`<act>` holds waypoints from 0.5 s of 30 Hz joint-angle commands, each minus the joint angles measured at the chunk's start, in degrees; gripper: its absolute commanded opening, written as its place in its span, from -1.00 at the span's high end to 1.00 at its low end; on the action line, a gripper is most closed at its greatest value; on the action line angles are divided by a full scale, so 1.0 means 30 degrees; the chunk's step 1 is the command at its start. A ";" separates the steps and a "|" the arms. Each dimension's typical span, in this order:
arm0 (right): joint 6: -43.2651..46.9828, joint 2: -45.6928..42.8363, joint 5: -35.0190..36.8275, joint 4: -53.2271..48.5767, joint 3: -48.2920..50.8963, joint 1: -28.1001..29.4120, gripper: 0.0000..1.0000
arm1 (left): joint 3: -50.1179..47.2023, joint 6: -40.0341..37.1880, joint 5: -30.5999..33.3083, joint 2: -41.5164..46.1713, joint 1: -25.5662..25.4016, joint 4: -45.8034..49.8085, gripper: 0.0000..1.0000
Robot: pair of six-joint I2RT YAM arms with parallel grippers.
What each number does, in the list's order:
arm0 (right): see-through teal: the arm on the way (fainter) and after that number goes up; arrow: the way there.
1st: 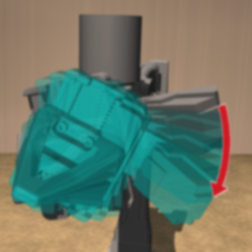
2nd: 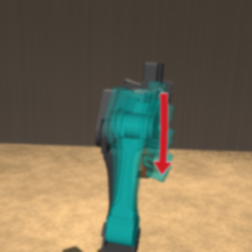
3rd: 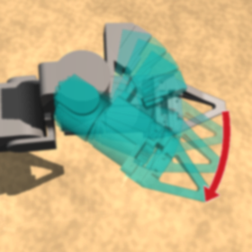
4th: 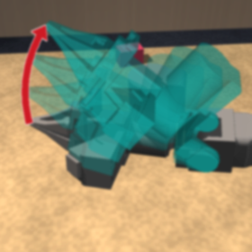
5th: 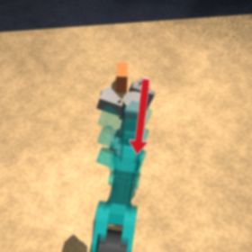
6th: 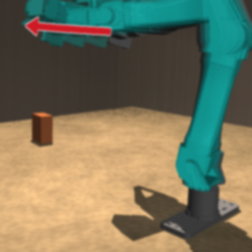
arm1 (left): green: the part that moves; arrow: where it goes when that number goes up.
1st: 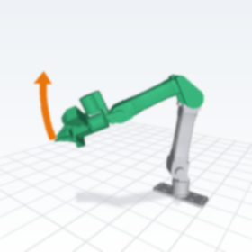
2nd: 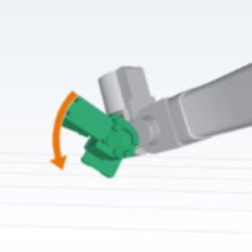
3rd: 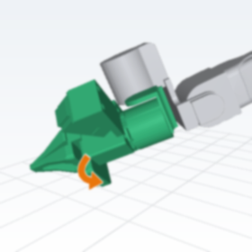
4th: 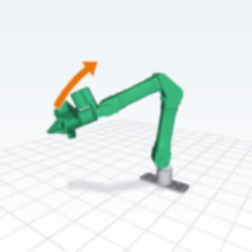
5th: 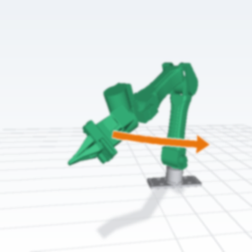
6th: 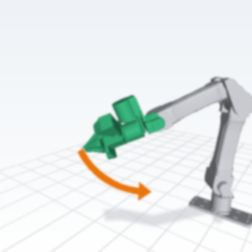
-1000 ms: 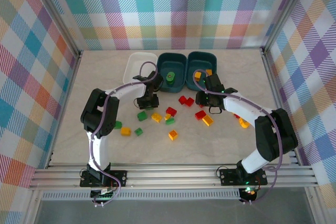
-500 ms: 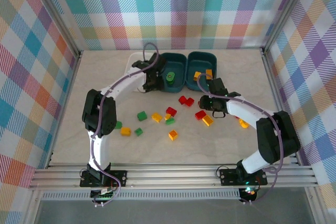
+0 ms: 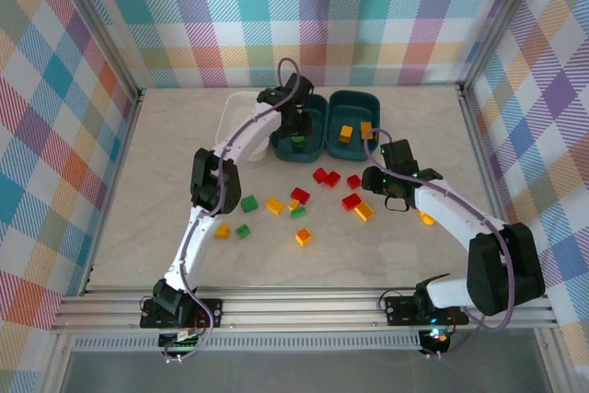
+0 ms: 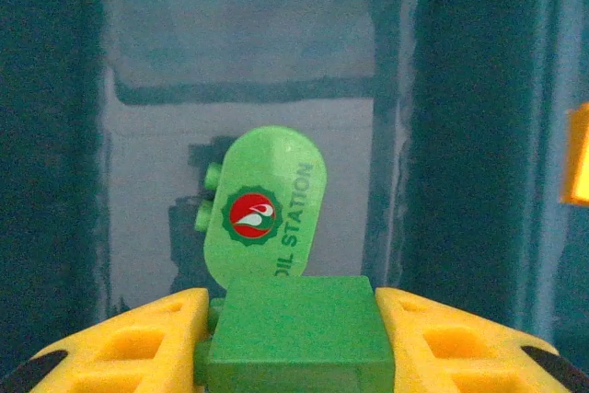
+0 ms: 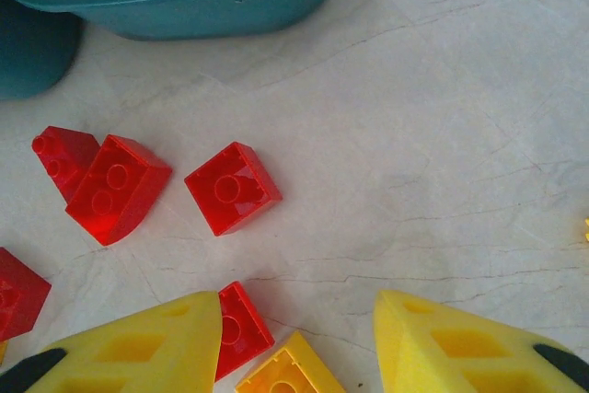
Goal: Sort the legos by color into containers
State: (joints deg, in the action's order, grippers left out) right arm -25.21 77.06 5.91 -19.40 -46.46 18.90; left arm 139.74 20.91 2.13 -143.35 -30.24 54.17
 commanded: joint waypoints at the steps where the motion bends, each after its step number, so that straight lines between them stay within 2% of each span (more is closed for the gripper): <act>1: 0.0174 -0.0185 -0.0478 -0.0366 0.0382 -0.0132 0.05 | 0.0836 -0.0571 -0.0855 0.0324 0.0119 0.0197 0.09; 5: 0.0113 0.0092 -0.0710 -0.0194 0.0332 -0.0146 -0.01 | 0.0821 -0.0794 -0.1750 0.0665 0.0090 0.0135 -0.44; 6: 0.0099 0.0122 -0.0795 -0.0184 0.0333 -0.0146 -0.03 | 0.0799 -0.0745 -0.1854 0.0920 0.0093 0.0256 -0.52; 8: 0.0073 0.0053 -0.0908 -0.0133 0.0338 -0.0146 -0.06 | 0.0328 -0.0353 -0.1184 0.1904 -0.0066 0.0406 -0.56; 10: 0.0036 0.0001 -0.0970 -0.0034 0.0397 -0.0153 -0.06 | -0.1884 -0.0406 -0.0105 0.3752 -0.0452 -0.0581 -0.62; 15: -0.0012 0.0103 -0.1355 0.0050 0.0332 -0.0117 -0.05 | -1.0602 0.1637 -0.0529 0.9477 -0.0975 -0.3809 -0.69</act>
State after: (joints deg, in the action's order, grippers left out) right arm -25.08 77.10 3.46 -19.49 -45.84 18.70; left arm 116.60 21.76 0.49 -125.19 -31.73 47.79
